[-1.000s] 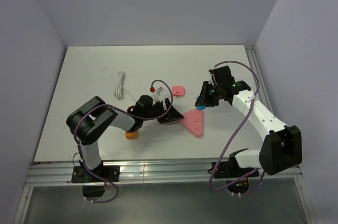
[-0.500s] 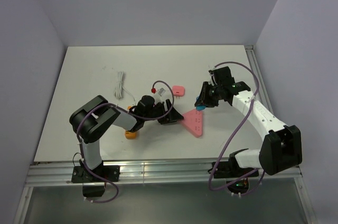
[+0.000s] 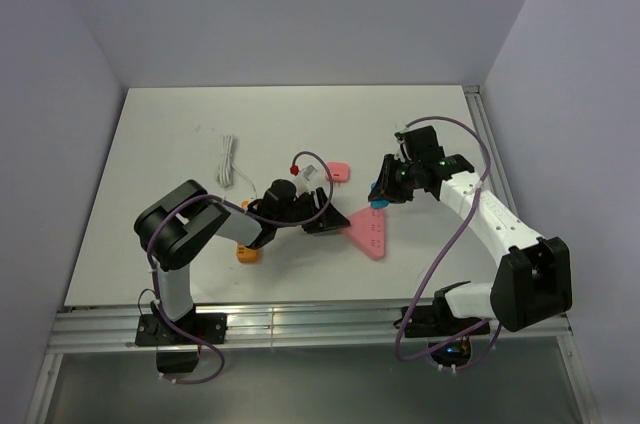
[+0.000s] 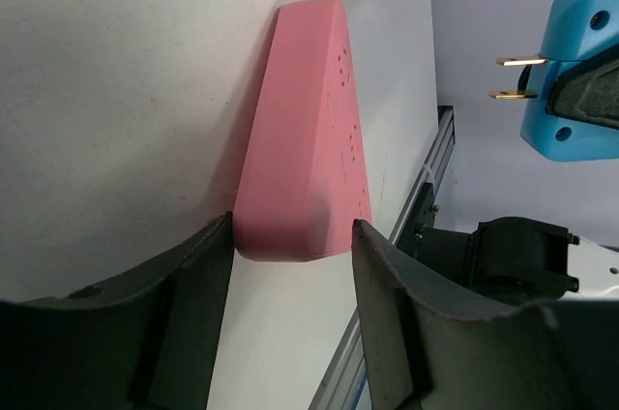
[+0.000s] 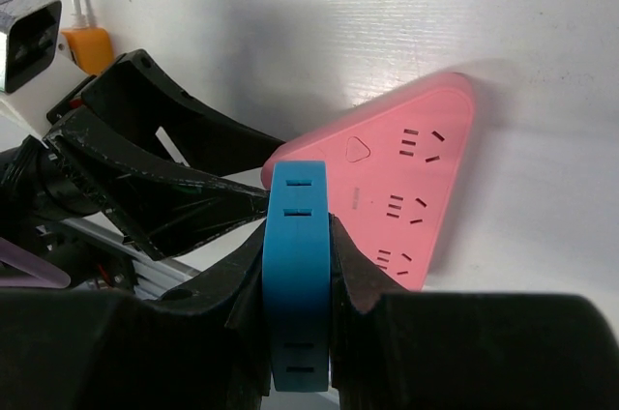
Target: Insert the plug
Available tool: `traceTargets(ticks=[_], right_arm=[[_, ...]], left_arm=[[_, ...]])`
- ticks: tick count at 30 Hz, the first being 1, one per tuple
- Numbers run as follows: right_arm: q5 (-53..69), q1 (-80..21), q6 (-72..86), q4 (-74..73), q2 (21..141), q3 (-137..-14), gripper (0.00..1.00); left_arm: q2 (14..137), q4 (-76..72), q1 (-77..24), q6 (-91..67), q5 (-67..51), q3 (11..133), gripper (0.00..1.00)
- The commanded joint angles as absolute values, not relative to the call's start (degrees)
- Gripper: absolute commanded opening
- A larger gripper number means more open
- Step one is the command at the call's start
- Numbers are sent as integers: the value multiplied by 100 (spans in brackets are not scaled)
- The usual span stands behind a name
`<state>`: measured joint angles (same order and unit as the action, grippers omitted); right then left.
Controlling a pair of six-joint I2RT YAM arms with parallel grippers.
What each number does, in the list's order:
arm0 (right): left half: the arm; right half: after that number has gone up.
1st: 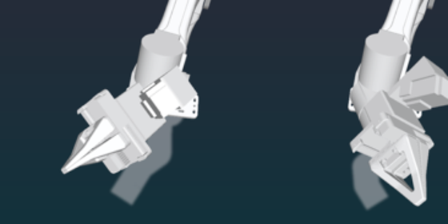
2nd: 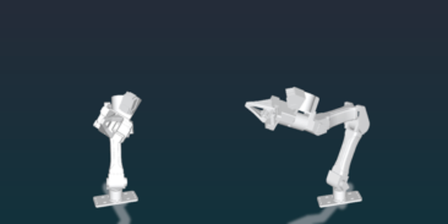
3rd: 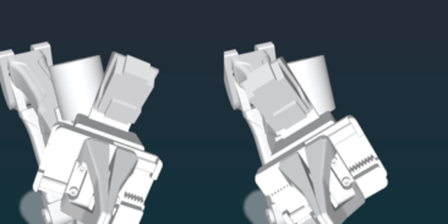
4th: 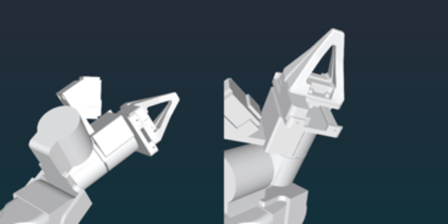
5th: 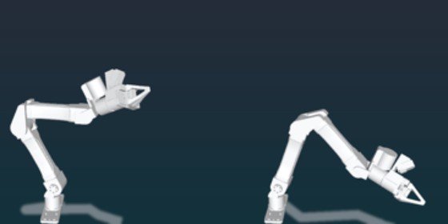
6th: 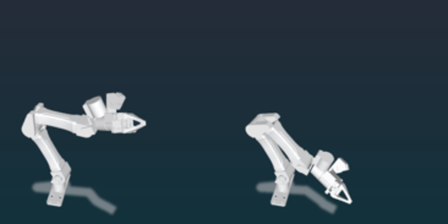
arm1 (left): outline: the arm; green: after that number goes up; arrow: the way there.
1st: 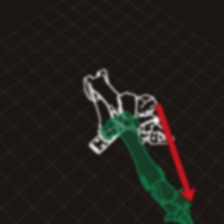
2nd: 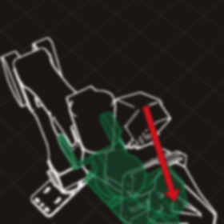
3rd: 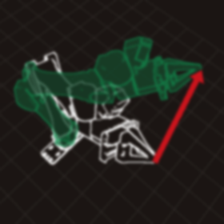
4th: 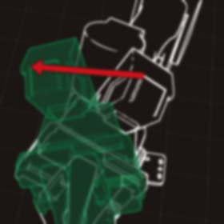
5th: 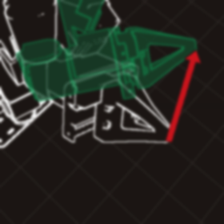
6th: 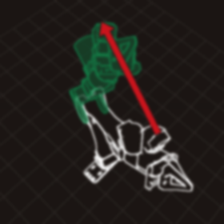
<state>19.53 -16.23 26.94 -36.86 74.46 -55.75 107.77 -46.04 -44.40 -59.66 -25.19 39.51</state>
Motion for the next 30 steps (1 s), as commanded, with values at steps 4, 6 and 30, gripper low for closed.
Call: traceTargets(ticks=[4,6,30], right_arm=[[1697,-1582,2593,-3638,7549,-5546,0],[1583,-1582,2567,-3787,7611,-5581,0],[897,-1784,2523,-4245,8270,-5845,0]], left_arm=[[10863,-4825,-4482,-5959,-2584,4122,38],[10889,-4755,-4491,-5941,-2601,4157,18],[10372,-2127,-4561,-5924,-1820,4685,0]])
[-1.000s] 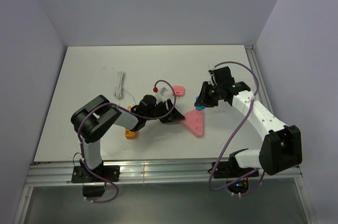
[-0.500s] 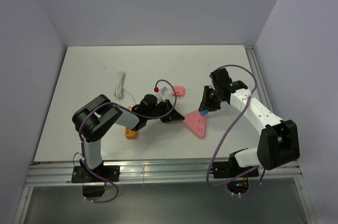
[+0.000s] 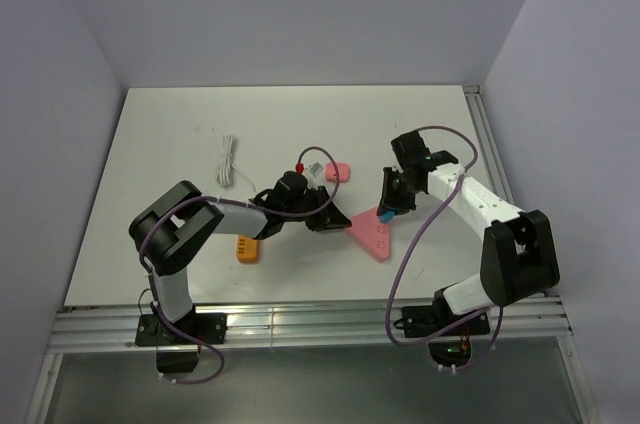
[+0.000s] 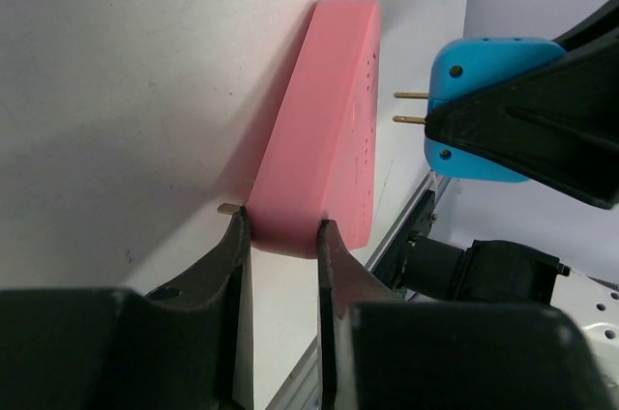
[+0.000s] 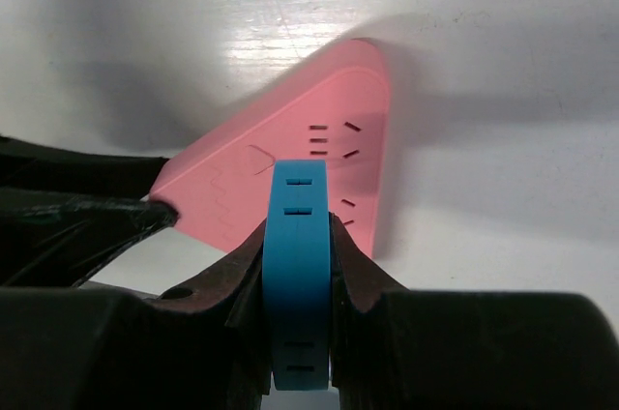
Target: Insert the plug
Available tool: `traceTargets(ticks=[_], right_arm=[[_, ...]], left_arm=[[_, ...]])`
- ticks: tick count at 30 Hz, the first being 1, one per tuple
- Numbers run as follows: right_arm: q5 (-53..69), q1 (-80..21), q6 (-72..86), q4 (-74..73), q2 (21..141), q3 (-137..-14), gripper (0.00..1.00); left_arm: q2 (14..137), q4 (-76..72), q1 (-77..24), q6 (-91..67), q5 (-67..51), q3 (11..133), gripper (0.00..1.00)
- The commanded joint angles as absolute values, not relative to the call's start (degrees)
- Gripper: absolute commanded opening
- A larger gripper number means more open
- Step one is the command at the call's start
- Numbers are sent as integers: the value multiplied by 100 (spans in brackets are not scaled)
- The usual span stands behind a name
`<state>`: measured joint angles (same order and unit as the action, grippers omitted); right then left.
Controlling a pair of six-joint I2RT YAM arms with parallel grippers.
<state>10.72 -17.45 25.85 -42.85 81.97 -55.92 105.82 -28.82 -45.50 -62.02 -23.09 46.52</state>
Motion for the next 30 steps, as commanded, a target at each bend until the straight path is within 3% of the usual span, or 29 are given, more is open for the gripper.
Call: traceTargets(ticks=[1,30], right_arm=[[801,-1775,2514,-4271,8297,-5871,0],[1072,-1784,2461,-4096,8771,-6117,0]], left_arm=[[10345,-2136,-4562,-5924,-1793,4658,0],[10512,-2918,-4623,-6029,-1890,4210,0]])
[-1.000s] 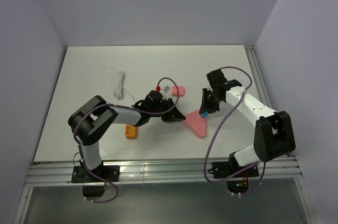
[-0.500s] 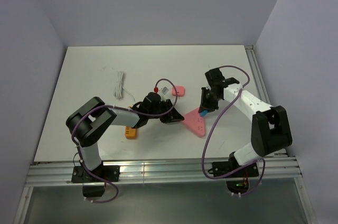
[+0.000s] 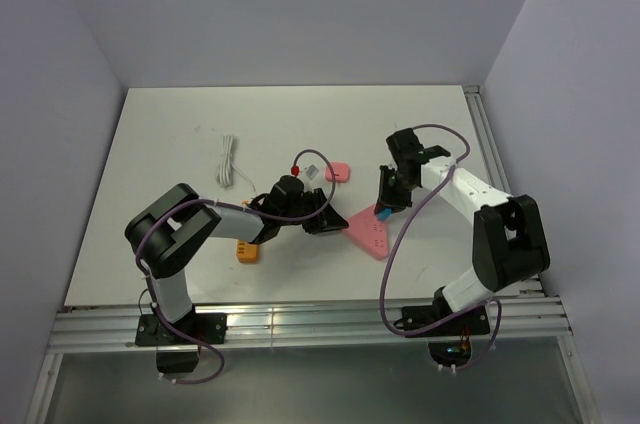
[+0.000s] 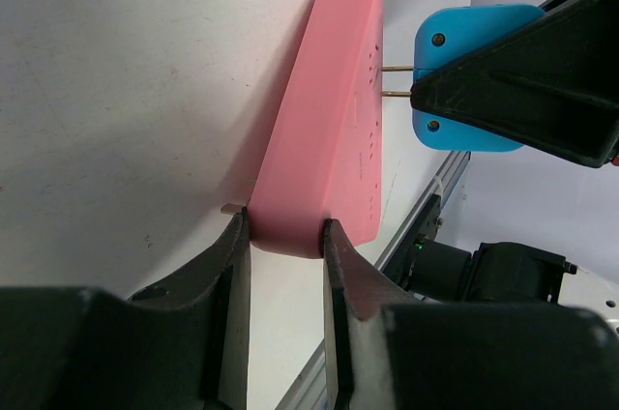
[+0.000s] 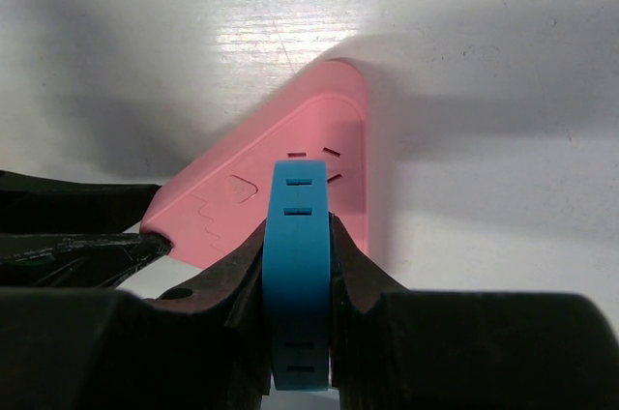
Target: Insert the plug
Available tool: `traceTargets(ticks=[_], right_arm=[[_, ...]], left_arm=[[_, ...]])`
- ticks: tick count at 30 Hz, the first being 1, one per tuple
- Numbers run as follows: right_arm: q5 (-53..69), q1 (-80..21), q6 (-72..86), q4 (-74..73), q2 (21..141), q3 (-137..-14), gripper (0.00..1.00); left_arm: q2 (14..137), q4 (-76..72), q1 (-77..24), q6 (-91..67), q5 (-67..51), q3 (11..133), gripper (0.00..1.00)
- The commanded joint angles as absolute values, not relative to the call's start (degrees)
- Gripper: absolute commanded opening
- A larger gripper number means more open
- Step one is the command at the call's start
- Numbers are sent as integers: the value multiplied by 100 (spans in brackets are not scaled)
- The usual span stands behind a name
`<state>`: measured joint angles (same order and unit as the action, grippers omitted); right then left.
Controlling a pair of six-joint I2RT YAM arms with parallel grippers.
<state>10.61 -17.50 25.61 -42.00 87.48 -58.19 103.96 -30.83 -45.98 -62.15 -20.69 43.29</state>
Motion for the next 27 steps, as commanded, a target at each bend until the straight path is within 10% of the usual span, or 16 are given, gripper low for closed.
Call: traceTargets(ticks=[1,27], right_arm=[[1072,-1784,2452,-4096,8789,-6126,0],[1029,-1828,2426,-4052,9000,-6126,0]], left_arm=[[10503,-2918,-4623,-6029,-1890,4219,0],[10512,-2909,-4623,-6029,-1925,4201,0]])
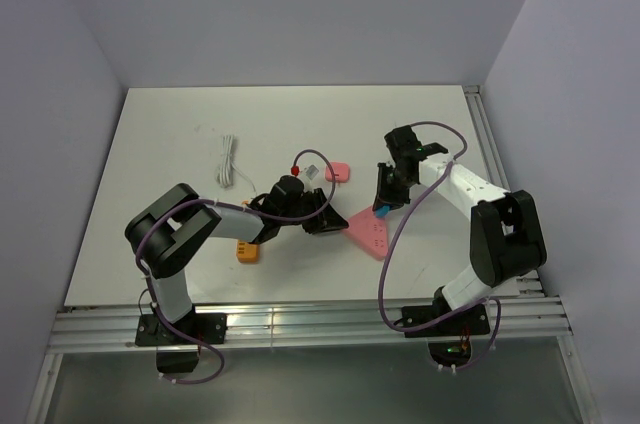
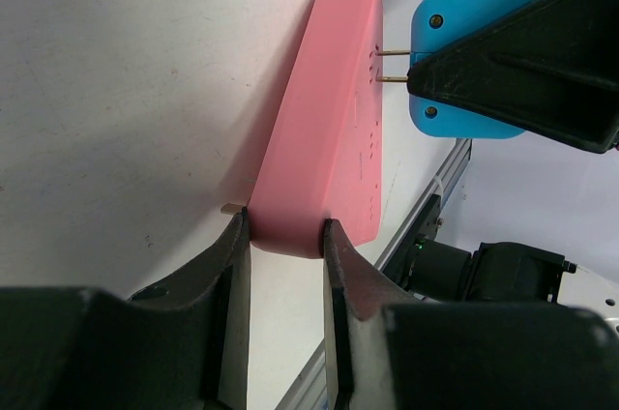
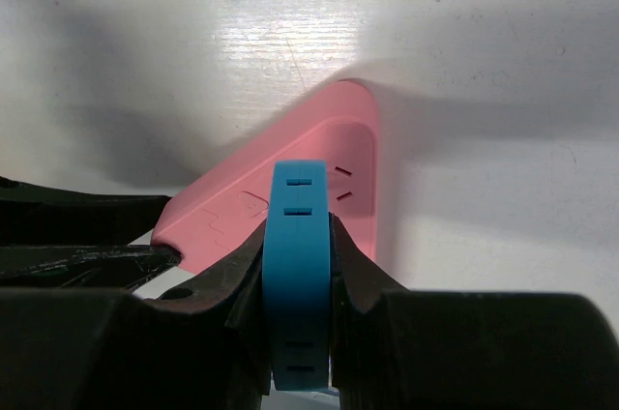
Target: Insert the plug
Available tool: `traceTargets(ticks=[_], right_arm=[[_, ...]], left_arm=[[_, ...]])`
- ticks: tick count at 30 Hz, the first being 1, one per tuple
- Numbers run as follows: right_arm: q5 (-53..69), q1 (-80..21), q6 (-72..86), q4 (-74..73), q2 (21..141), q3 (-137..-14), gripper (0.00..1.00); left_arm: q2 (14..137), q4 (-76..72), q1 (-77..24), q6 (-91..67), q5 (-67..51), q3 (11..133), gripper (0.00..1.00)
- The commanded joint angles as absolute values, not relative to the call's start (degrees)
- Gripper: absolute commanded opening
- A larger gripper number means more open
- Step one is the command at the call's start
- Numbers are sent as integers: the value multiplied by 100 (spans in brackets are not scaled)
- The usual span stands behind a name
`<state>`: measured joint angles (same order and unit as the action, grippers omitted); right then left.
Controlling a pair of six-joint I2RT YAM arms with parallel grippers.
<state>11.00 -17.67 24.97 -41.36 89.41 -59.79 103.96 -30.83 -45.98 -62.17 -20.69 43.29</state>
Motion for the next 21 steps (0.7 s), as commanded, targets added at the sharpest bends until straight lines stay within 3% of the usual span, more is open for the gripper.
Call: traceTargets(ticks=[1,21], right_arm=[[1020,-1828,2426,-4052,9017,-6117,0],[861,-1872,2443,-4069,9017,-5994,0]], left_arm=[[10503,-2909,-4623,-6021,-1934,4201,0],[10450,-2927,-4632,-6029,-1925,4157,0]])
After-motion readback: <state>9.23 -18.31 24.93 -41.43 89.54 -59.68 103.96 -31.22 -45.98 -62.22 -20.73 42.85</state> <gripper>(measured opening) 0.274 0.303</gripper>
